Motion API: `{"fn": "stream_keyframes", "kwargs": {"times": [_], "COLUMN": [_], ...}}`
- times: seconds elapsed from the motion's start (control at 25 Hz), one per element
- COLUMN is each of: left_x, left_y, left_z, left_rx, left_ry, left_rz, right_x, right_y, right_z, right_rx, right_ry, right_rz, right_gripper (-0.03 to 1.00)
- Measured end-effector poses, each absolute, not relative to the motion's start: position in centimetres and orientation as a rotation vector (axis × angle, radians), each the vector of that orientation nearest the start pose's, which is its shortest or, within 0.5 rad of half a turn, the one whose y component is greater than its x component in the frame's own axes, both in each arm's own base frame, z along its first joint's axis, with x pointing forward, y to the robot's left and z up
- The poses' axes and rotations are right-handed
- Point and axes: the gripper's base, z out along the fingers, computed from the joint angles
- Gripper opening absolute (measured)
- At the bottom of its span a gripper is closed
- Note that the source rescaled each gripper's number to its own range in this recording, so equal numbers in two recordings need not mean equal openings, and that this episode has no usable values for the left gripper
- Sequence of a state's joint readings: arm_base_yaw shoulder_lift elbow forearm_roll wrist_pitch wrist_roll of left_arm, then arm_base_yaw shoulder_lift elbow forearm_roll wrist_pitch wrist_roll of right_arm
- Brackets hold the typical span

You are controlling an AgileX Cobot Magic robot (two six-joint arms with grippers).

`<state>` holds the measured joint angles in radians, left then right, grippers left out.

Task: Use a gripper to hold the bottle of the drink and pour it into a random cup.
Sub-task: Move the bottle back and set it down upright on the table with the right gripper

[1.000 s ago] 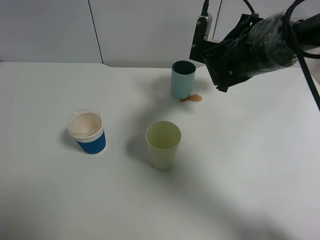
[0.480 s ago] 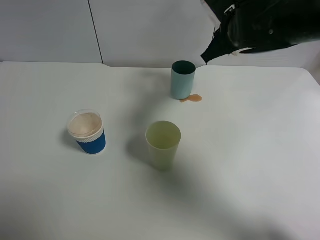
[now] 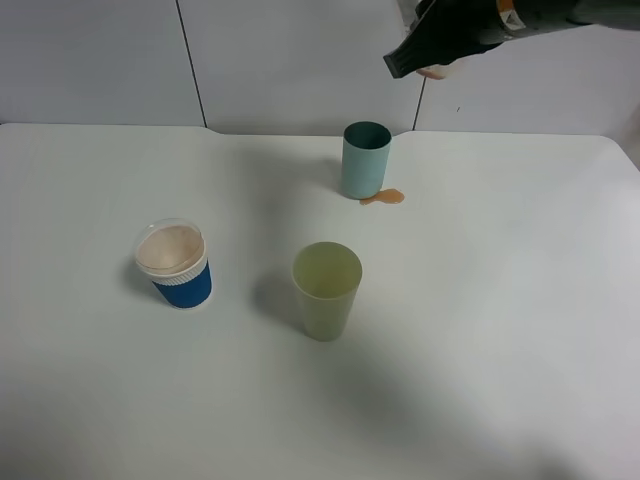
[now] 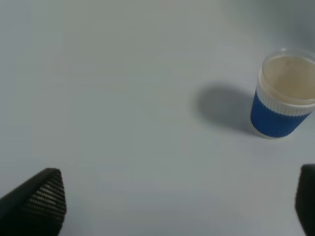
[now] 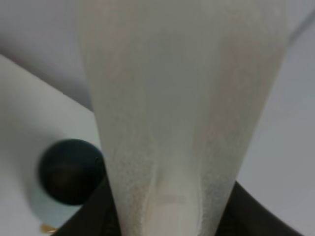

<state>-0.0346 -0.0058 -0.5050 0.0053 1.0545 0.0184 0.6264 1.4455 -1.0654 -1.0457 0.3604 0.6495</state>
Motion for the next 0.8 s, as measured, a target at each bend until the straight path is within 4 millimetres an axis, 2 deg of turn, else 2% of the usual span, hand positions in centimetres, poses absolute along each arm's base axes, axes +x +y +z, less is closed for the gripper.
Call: {"fn": "stream_keyframes", "kwargs": {"times": [0.2,0.36,0.56,0.8], "left_x": [-0.6,-0.6,-0.6,-0.6], "left_y": [0.0,0.0,0.0,0.0], "left_z": [27.9,27.9,27.9,27.9], "left_rx": [0.054,0.054,0.054,0.054], "left_ry": [2.027,2.027,2.027,2.027], "left_rz": [-0.01,-0.01,-0.01,-0.01], "right_x": [27.0,26.6,26.4,24.6], "right_y": [17.6,18.0,16.1,13.9], "right_z": [32.3,31.6,28.3,23.5], "right_rx": [-0.898,-0.922,-0.83,-0.803], "right_ry": [1.833,1.806,1.787,1.793], "right_rz": [-0.022,0.07,0.17,0.223], "right_gripper": [0.0,0.0,0.0,0.0]}}
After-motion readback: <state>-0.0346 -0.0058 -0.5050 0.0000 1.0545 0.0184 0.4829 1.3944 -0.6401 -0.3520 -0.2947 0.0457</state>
